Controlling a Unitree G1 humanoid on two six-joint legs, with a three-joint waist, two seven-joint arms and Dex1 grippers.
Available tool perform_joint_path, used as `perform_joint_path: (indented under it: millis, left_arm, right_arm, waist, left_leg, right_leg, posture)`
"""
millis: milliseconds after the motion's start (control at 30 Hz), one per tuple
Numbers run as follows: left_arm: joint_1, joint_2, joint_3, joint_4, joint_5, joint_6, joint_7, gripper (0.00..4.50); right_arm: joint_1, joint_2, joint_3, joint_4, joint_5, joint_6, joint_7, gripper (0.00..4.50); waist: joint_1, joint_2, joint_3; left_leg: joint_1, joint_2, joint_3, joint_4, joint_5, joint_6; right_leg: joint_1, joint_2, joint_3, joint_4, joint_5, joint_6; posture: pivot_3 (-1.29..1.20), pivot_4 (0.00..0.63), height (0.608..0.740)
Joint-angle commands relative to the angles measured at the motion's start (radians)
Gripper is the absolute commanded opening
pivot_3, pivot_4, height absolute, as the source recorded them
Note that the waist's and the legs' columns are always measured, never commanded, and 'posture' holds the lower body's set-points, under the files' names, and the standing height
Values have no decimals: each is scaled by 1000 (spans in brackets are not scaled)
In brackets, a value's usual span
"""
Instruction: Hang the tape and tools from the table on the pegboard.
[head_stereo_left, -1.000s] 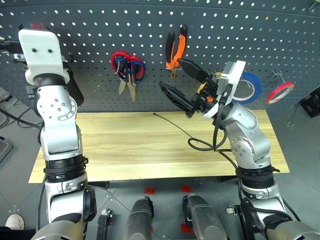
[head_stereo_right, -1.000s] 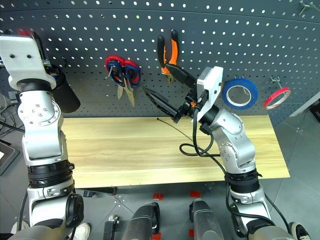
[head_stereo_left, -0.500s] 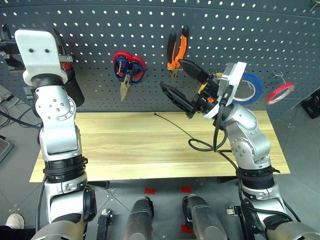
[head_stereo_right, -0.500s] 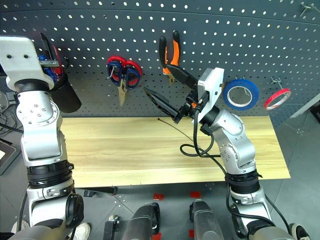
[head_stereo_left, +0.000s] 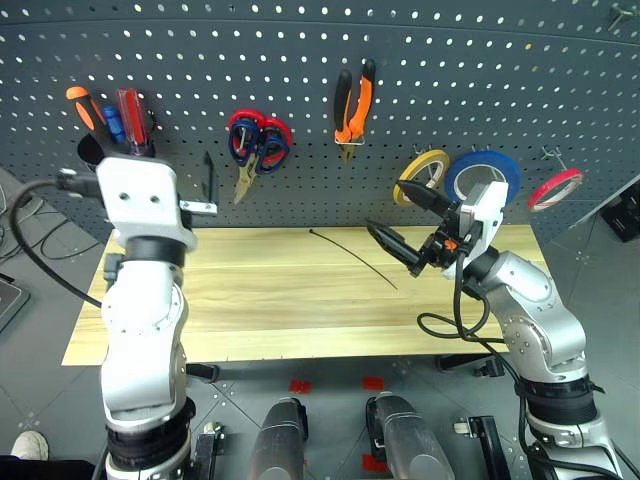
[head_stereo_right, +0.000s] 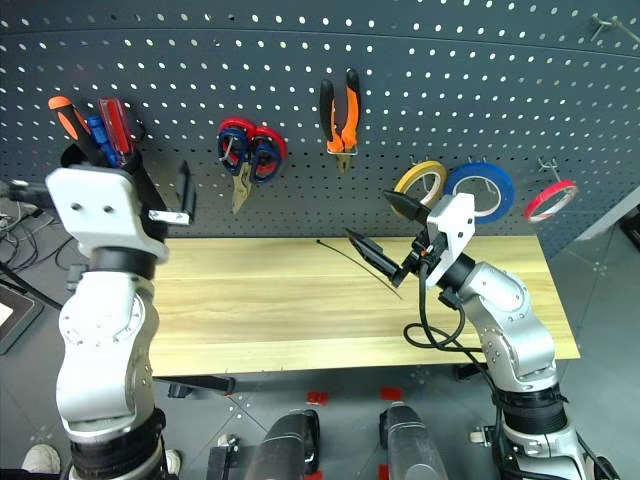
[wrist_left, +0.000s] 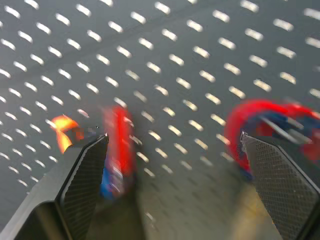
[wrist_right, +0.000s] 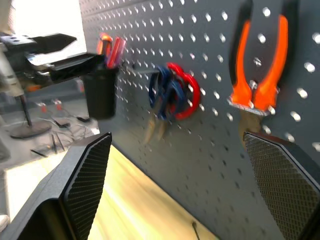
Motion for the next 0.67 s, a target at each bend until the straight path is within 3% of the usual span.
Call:
perform_joint_path:
  millis: [33,300,433,667]
  left_arm:
    - [121,-69,-58,-34,-12,18,10,4476]
    - [213,-144,-24,177,-74,5,-22,4476]
    - [195,-129,-14,287,-117,-17,-70,4476]
    - [200,-137,-2,421,-167,-67,-101,4476]
  right_arm:
    - [86,5,3,14,-100,23,-111,4500]
    - [156,65,-30,101,-266,155,-376,4500]
    - [175,93,-55,143,-269,273,-429,4500]
    - [236,132,-106,175,-286,315,-507,4500]
  waist:
    - [2,1,-9]
    - [7,8,-23]
    - [6,8,-29]
    - [4,12,-52]
  left_leg:
    - [0,0,0,-1,-1,1]
    - [1,-1,0,1,-3,5]
    - [1,0,0,0,-3,5]
    - [0,-1,2,-1,-4,6]
  right_leg:
    - [0,0,1,-1,0,0]
    - [1,3,1,0,0,0]
    - [1,4,1,-2,0,0]
    - [1,3,2,-4,0,0]
  posture:
    - [-76,220,740]
    - [-101,212,740]
    - [-112,200,740]
    - [-141,182,740]
